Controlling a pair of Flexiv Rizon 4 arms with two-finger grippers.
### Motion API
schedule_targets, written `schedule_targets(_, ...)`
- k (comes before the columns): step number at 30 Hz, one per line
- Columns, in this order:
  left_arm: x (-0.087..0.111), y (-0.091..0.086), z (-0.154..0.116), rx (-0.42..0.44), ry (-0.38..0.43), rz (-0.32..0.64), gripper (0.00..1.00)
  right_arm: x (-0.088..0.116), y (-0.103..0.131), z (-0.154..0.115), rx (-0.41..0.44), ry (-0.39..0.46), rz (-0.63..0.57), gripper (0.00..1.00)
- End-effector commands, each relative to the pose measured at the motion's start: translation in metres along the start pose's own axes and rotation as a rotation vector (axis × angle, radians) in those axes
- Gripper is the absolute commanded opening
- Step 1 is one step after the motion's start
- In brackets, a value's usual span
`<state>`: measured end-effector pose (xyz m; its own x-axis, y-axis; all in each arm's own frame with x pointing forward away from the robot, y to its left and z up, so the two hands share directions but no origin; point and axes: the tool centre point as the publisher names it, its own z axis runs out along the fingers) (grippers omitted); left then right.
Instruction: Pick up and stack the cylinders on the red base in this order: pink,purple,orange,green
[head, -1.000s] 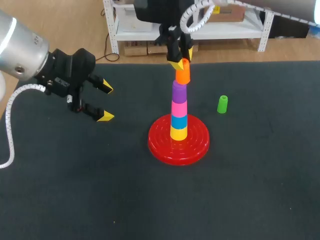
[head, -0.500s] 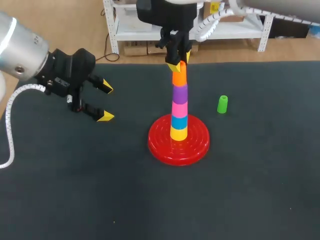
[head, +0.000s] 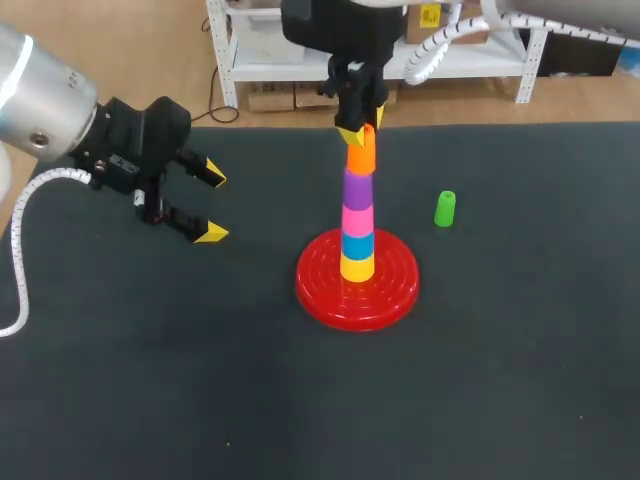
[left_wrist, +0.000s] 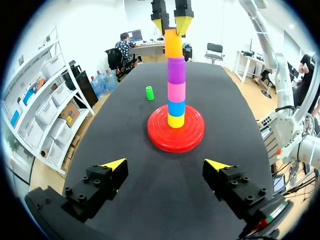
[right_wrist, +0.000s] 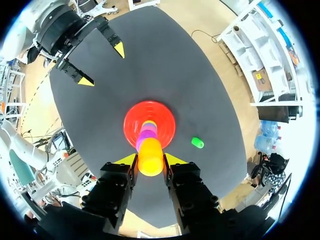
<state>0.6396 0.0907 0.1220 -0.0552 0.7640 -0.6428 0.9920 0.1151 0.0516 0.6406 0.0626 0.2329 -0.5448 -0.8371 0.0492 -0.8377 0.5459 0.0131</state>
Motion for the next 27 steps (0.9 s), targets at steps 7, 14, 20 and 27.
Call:
schedule_targets(7,0.001,-0.001,0.000,-0.002,-0.001,0.001,1.00,0.000,0.004,0.000,-0.005,-0.006,-0.007,0.00)
schedule_targets(14,0.001,-0.001,0.000,-0.002,-0.001,0.001,1.00,-0.001,0.000,0.011,-0.007,0.013,0.010,0.00)
schedule_targets(20,0.001,-0.001,0.000,-0.002,-0.001,0.001,1.00,-0.007,-0.004,0.023,-0.032,0.034,0.018,0.00)
schedule_targets(27,0.001,-0.001,0.000,-0.002,-0.001,0.001,1.00,-0.005,-0.005,0.009,-0.027,-0.013,0.008,0.08)
